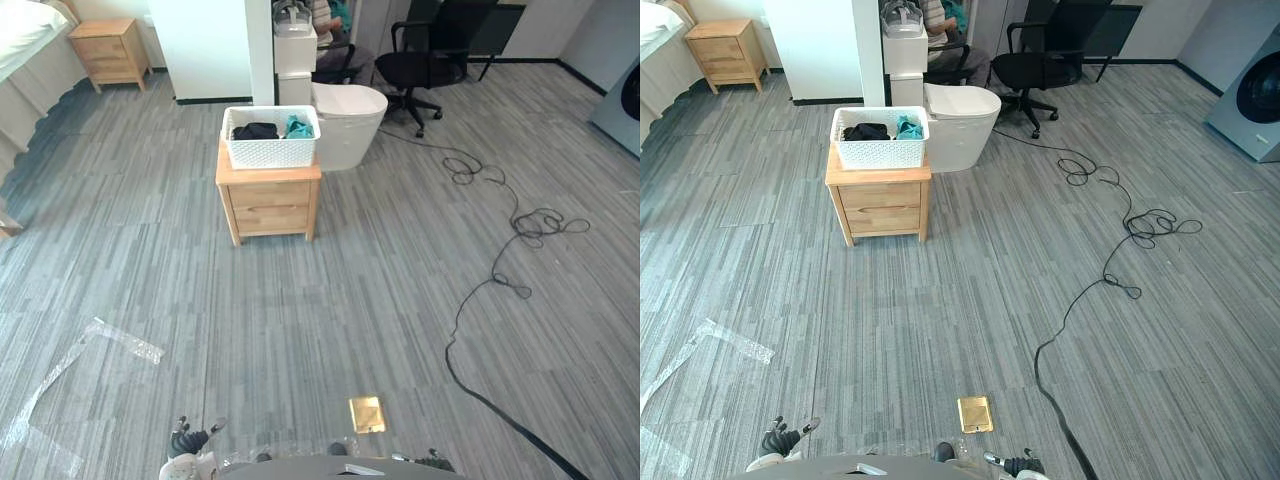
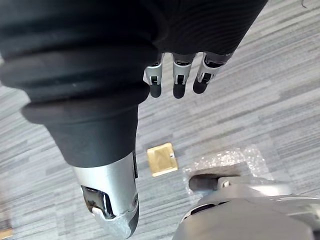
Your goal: Pick up the laundry basket with both hands and put the clothes into the washing machine.
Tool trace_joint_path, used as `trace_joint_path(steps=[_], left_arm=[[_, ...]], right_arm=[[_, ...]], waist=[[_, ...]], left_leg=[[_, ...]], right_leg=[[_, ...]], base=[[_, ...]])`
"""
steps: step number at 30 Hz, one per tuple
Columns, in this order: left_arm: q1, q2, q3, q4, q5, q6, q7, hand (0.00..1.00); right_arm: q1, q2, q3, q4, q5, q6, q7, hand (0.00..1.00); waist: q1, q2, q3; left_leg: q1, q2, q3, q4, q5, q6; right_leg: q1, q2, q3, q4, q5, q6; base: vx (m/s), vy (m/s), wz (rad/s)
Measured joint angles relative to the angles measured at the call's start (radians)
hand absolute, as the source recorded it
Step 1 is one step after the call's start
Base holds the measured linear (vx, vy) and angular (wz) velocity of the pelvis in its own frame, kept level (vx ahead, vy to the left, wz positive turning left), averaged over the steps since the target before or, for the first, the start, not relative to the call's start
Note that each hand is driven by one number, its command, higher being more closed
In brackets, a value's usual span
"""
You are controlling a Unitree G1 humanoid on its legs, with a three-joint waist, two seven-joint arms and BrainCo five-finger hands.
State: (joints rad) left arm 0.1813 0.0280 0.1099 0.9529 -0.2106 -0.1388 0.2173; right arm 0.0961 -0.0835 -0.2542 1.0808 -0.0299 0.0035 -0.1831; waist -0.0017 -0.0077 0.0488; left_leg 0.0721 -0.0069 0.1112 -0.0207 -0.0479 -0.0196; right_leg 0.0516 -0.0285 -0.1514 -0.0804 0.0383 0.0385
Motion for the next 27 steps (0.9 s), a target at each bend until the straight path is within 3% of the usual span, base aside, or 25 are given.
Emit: trace_joint_path(steps=[27], left_arm=[[-0.01,0.013,-0.033,0.007,-0.002,-0.005,-0.003,0.0]], right_arm=[[-0.013,0.012,-0.001,-0.001,-0.016,0.0,0.0,0.0]], waist=[[0.002,-0.021,0.012]], left_leg=[[0.022,0.001,-0.001,-0.035,0.022,0.006]], right_leg=[[0.007,0.001,-0.014,-0.007,-0.001,0.001]], base=[[-0.03,-0.005,0.0]])
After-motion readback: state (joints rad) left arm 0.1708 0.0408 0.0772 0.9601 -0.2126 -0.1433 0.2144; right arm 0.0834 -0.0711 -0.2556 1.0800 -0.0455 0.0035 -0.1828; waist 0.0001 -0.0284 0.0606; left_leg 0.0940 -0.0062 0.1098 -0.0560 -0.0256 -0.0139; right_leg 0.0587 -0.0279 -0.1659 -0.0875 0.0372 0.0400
